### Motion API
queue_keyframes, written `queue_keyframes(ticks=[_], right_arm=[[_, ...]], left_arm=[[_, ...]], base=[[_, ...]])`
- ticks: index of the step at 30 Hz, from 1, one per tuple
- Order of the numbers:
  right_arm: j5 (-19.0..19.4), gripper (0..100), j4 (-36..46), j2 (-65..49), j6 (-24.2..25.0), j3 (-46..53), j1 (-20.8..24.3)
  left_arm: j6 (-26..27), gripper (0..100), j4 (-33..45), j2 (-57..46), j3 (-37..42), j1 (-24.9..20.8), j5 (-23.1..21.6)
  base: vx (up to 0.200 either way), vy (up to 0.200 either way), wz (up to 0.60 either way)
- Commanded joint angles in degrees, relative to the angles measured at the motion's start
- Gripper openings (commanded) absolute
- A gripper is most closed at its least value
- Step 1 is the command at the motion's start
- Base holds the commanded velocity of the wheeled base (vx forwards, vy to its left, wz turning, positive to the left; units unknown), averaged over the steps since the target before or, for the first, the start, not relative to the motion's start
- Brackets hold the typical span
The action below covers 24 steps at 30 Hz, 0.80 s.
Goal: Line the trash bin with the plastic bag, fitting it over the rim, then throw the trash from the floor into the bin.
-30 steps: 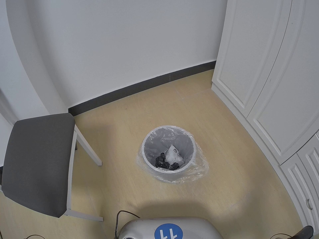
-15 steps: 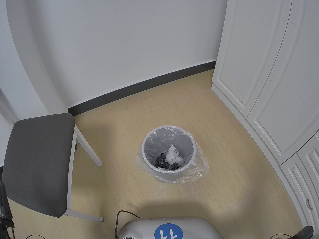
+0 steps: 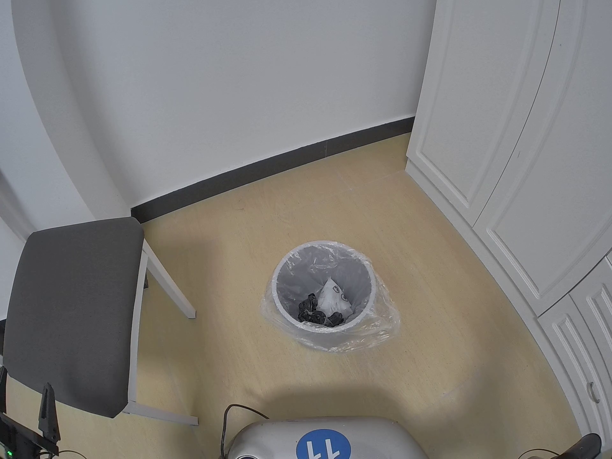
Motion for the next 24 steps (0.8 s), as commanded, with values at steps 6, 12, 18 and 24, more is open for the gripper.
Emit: queue_keyframes(ticks=[6,12,18,24], right_arm=[[-0.9,100,4.8,-0.7,-0.3,1.0,0.0],[-0.7,100,6.2,-0.7,-0.9,1.0,-0.1],[-0.3,100,8.1,-0.7,-2.2,0.9,-0.1],[0.8,100,8.8,-0.7,-4.2,0.9,-0.1]], left_arm=[[-2.9,100,4.2,-0.7,-0.2,0.1,-8.6],[-3.0,100,6.3,-0.7,-1.1,0.1,-7.5],[-2.4,100,6.3,-0.7,-1.0,0.1,-9.1],[0.2,100,3.4,-0.7,-0.2,0.1,-8.8]], base=[[0.000,0.000,0.00],[0.000,0.000,0.00],[0.000,0.000,0.00],[0.000,0.000,0.00]])
